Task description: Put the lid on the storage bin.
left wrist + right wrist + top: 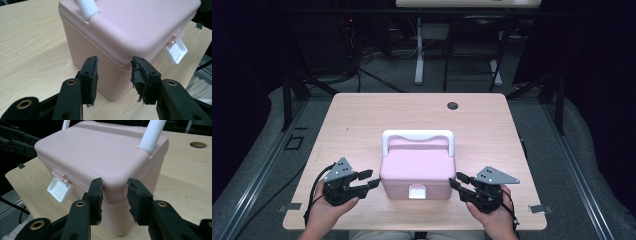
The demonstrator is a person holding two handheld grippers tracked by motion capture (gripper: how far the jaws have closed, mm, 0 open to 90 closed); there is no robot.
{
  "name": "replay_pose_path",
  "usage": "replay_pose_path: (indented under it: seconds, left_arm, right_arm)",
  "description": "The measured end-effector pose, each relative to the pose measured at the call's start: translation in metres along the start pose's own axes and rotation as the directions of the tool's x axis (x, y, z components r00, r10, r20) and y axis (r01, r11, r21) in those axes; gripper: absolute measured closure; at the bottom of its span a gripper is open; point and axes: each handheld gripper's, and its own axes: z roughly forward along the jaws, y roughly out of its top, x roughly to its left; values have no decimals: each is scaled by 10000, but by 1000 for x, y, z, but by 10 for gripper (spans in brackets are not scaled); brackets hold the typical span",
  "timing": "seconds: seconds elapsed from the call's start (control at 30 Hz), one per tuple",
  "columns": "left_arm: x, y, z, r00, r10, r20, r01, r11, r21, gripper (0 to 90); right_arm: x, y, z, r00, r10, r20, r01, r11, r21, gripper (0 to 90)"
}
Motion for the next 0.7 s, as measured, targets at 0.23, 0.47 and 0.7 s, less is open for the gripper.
replay_pose_path:
  seconds: [0.23,0.47,0.7]
  left_arm:
    - [3,-1,-2,10000,-19,-55,19,10000,17,549]
    - [8,-2,-5,9997,-159,-176,159,9999,-19,536]
    - [11,-2,-8,9994,-218,-271,216,9997,-101,528]
  right_arm:
    - [-1,0,-2,10000,19,72,-19,10000,-20,644]
    - [-6,1,-7,9996,141,231,-138,9998,-133,644]
    - [-9,2,-10,9992,175,350,-167,9996,-227,643]
